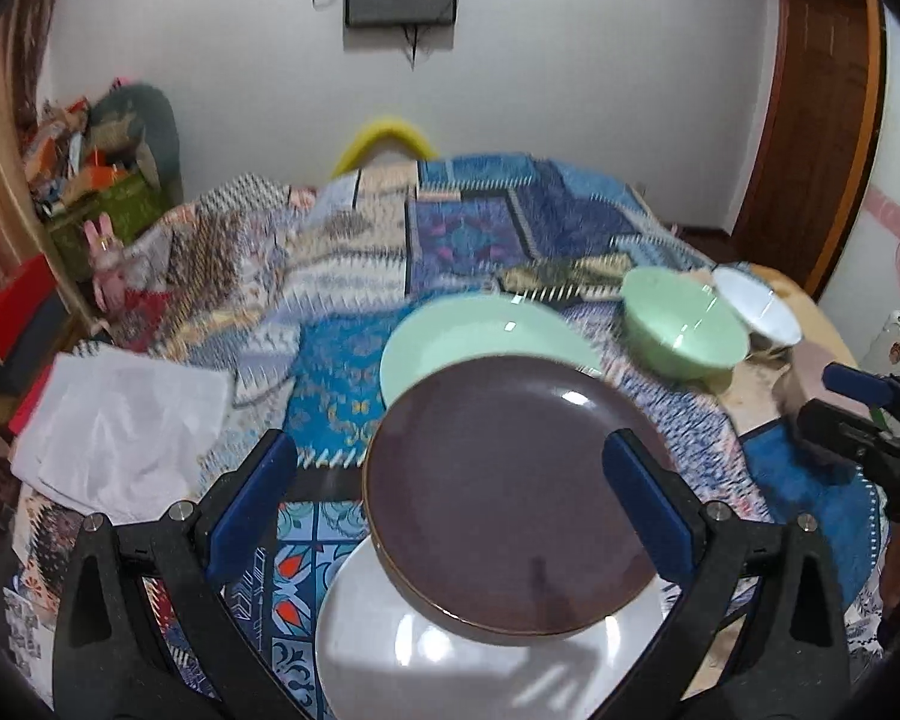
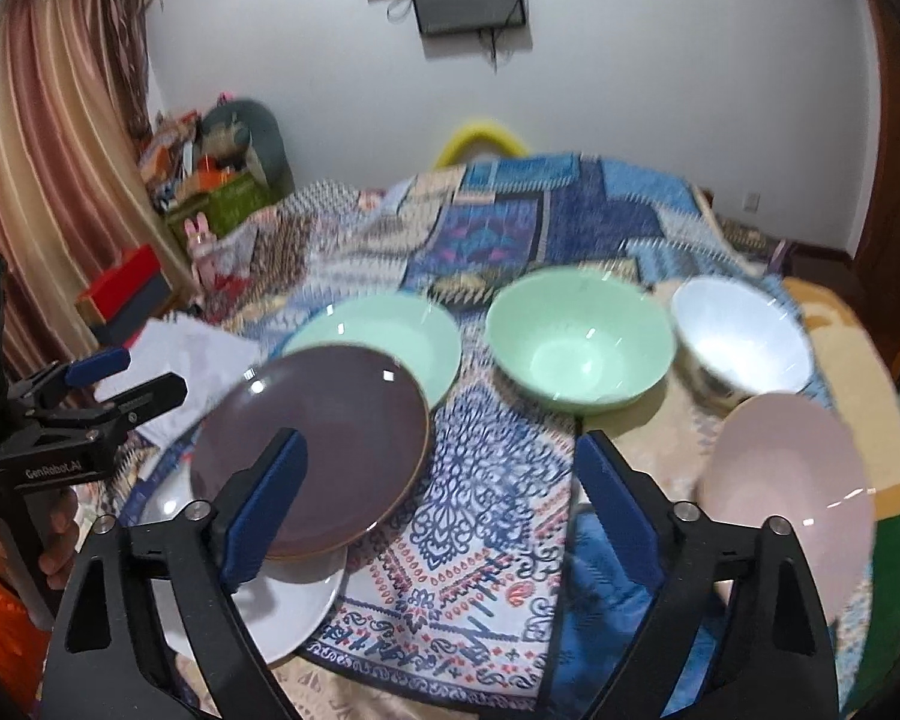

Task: Organize plates and bowls
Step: 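Grasp the dark purple plate rim with both grippers and lift it, then carry the purple plate with both grippers toward the pink bowl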

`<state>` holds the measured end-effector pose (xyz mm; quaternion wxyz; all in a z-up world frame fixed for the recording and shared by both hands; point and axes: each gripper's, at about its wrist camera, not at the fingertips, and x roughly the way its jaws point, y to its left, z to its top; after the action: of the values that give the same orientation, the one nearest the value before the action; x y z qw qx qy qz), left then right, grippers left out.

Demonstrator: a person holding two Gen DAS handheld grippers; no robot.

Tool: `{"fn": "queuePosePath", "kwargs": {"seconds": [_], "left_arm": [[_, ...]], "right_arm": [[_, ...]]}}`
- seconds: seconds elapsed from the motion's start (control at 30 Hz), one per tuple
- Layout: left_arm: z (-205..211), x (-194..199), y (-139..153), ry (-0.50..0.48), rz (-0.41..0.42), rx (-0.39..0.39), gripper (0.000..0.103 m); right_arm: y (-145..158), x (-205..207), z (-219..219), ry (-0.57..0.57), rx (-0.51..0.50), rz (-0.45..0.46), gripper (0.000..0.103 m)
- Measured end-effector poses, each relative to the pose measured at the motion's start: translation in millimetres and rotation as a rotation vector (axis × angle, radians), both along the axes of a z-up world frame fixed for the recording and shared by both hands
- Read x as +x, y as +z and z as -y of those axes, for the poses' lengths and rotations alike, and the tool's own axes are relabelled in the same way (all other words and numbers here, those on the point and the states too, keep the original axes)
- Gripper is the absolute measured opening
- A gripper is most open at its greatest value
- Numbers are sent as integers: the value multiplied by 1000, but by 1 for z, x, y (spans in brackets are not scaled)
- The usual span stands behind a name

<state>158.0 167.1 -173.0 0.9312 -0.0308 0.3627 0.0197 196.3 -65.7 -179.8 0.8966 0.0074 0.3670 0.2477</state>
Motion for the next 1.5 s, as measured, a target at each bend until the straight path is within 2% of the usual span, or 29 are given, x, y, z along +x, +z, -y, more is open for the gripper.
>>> {"fn": "queuePosePath", "kwargs": {"seconds": [0.17, 0.3, 0.57, 0.7, 0.97, 1.5], "left_arm": [[-21, 18, -27, 21, -71, -22, 101], [-38, 31, -45, 17, -141, -44, 76], [-58, 46, -73, 6, -258, -151, 47], [-60, 47, -78, -19, -269, -180, 39], [-57, 53, -81, -71, -291, -232, 28], [-47, 50, -78, -108, -274, -216, 28]], "right_arm": [[-27, 16, -15, 23, -33, -92, 75], [-41, 25, -23, 38, -48, -146, 63], [-57, 37, -24, 48, -16, -234, 43], [-59, 37, -26, 58, 0, -261, 38], [-60, 40, -38, 93, -10, -269, 33], [-58, 39, -36, 77, 22, -276, 29]]}}
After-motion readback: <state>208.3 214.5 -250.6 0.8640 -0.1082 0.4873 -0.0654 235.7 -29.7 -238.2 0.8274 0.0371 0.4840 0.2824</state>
